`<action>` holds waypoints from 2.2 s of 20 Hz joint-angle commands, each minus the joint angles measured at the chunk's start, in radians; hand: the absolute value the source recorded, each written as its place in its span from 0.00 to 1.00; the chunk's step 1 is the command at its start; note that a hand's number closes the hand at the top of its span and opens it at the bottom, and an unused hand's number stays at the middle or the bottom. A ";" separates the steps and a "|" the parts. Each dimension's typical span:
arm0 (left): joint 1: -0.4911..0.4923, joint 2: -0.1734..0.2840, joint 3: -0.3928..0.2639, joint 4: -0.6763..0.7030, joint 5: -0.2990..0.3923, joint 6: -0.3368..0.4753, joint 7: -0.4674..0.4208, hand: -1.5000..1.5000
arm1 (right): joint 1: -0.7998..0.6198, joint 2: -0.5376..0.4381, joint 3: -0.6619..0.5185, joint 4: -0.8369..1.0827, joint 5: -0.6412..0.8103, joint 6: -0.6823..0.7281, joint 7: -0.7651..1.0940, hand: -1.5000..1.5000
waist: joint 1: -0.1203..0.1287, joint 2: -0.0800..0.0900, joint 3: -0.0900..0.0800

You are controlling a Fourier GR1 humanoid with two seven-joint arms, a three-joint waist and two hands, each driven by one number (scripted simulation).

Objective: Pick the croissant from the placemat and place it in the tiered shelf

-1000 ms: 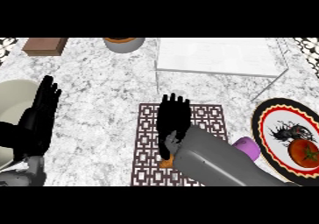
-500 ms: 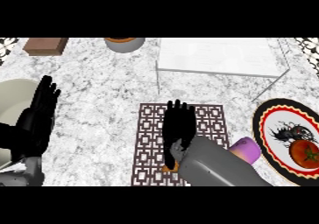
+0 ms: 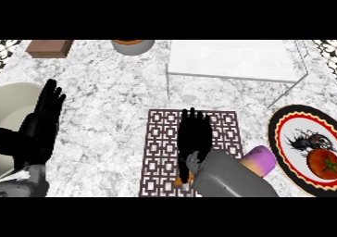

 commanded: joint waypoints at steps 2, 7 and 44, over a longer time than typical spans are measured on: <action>-0.059 0.020 0.034 0.004 -0.001 -0.007 0.052 0.50 | 0.056 0.059 0.008 0.046 0.067 0.018 0.140 0.00 | 0.000 0.004 0.001; 0.016 -0.011 0.007 -0.004 -0.010 -0.024 -0.015 0.50 | 0.080 0.086 -0.026 0.062 0.041 0.096 0.154 1.00 | 0.003 0.004 0.000; 0.020 -0.066 0.051 -0.019 -0.076 -0.038 0.005 0.50 | -0.143 0.101 -0.321 -0.594 0.425 -0.072 0.235 1.00 | -0.009 -0.006 -0.001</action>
